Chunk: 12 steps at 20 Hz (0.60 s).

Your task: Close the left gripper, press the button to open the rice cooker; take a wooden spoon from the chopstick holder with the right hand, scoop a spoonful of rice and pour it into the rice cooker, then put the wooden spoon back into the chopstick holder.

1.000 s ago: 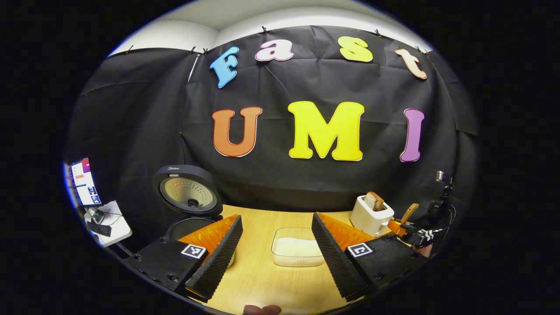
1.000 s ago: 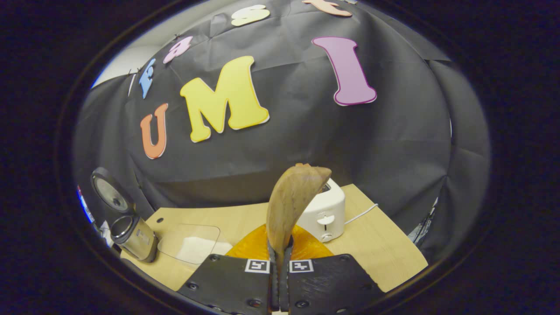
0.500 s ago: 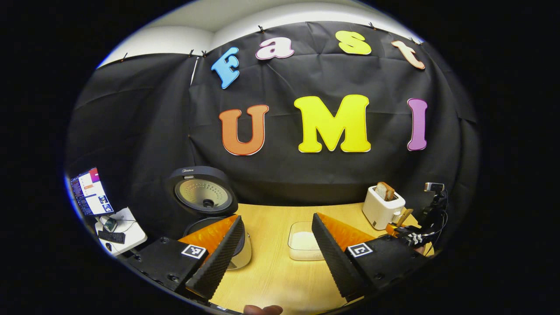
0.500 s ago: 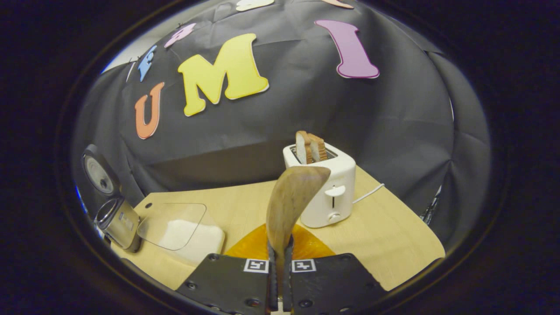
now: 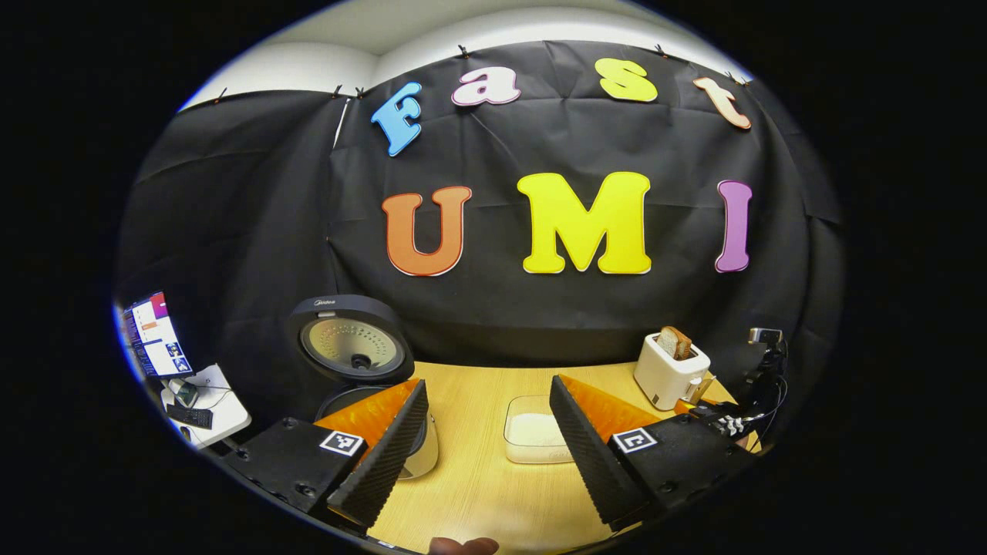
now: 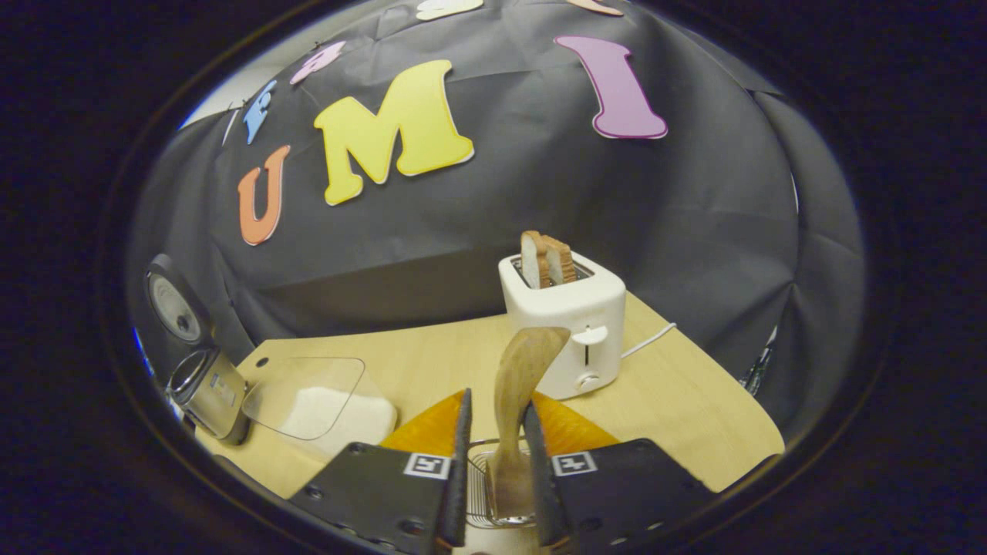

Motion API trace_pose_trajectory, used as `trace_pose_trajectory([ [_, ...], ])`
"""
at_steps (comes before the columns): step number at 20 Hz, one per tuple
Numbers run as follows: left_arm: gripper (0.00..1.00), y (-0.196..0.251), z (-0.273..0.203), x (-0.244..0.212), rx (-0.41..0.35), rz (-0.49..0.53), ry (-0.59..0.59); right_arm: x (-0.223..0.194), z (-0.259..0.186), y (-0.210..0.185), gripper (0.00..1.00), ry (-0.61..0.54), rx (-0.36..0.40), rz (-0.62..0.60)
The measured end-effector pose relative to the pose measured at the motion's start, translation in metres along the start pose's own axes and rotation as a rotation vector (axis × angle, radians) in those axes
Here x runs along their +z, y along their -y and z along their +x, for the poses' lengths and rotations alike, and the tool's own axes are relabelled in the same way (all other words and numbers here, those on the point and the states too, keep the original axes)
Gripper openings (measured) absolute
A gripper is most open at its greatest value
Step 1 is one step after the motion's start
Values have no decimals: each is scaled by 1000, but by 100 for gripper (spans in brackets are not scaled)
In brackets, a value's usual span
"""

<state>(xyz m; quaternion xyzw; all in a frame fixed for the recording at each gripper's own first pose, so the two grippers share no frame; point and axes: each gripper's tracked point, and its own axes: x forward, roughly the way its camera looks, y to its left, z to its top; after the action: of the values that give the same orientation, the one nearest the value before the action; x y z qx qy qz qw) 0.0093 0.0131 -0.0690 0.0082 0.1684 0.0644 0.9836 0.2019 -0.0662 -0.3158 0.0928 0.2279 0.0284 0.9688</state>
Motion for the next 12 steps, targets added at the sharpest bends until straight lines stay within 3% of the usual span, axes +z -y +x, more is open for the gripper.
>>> trace_pose_trajectory([
  [1,100,0,2,3,-5,-6,7,3,-5,3,51,5,-11,1],
  [3,100,-1,4,7,-12,-13,22,14,-14,6,72,23,-27,1],
  [4,100,-2,7,8,-13,-17,29,20,-20,7,68,33,-31,0],
  [5,100,-4,8,11,-14,-23,36,25,-27,7,83,38,-36,-2],
  [7,100,-15,14,15,3,-38,52,35,-42,7,94,42,-45,1],
  [12,100,-67,28,35,80,-46,101,72,-86,-12,94,90,-37,-8],
])
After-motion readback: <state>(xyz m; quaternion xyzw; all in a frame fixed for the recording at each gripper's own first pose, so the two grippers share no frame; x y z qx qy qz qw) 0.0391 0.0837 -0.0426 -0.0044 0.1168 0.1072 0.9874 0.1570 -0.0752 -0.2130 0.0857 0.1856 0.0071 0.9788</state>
